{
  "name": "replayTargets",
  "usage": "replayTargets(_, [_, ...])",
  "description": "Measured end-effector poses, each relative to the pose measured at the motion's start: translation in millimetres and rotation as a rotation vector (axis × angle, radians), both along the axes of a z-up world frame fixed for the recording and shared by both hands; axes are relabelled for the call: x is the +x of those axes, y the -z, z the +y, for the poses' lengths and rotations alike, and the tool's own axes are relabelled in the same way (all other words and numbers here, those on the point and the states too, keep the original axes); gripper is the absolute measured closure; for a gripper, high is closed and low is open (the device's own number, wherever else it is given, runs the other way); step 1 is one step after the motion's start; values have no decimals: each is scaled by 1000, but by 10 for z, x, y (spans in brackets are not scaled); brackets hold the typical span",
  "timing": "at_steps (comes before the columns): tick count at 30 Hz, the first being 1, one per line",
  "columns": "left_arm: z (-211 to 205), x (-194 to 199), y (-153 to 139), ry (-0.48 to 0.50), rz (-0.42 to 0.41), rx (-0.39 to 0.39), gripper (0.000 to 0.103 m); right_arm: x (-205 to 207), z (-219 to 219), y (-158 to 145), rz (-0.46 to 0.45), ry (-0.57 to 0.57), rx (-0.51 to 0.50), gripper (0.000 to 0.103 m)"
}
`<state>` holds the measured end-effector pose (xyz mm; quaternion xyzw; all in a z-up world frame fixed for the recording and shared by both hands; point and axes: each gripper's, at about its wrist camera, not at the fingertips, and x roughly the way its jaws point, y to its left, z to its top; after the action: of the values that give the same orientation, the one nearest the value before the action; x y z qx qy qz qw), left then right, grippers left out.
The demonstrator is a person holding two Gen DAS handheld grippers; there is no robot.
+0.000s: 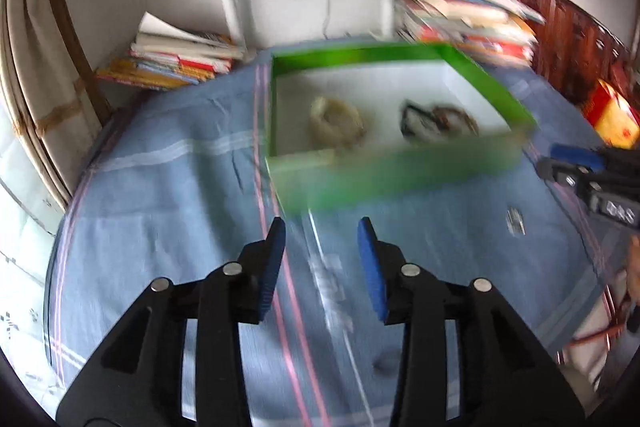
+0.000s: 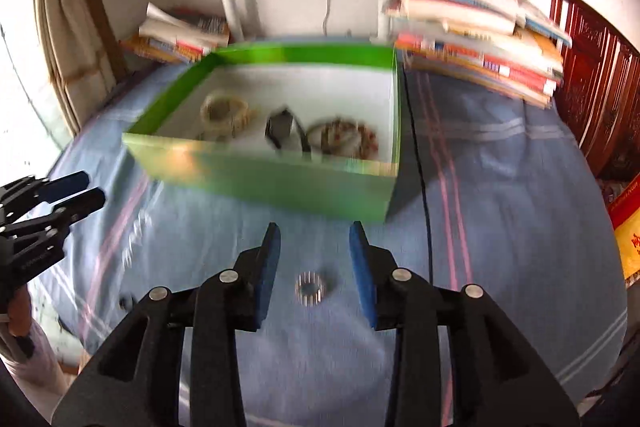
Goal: Organize jewelry
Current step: 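Carry the pendant and bangle into the green box and open both tools, then grasp the dark ring with left tool while right tool grasps the jeweled silver ring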
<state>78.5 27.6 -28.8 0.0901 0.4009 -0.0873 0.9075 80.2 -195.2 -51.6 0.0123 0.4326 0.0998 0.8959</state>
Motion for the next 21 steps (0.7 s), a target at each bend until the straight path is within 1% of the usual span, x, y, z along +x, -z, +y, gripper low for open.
replayTargets(2, [-6,-257,109,45,51,14,64,-87,9,141,32,-1,-6,67])
replayTargets(3, [-10,-345,150,66,63,24,62,-115,15,169,36,0,-7,67])
replayTargets(6, [-77,-628,311,127,97,69,62,-135,53,276,56,-2,2,67])
replayTargets(8, [-110,-689,417,148,135,75,62,-117,99,331,68,-11,4,67])
replayTargets(11, [-118,-679,527,151,181,46,64,-81,139,383,74,-9,-15,67])
replayTargets(12, [-118,-661,559,146,194,35,66,-69,142,388,74,-8,-19,67])
replayTargets(14, [-120,-629,600,145,213,12,73,-43,156,409,73,-7,-27,67])
replayTargets(15, [-117,-600,626,140,227,-5,85,-38,157,414,74,-6,-32,67])
replayTargets(16, [-113,-593,636,134,227,-18,89,-27,168,428,74,-4,-39,67])
replayTargets(18, [-114,-555,649,117,224,-35,94,-15,179,445,68,-7,-44,67])
replayTargets(21, [-99,-509,657,101,226,-57,95,-5,203,445,58,-13,-53,67])
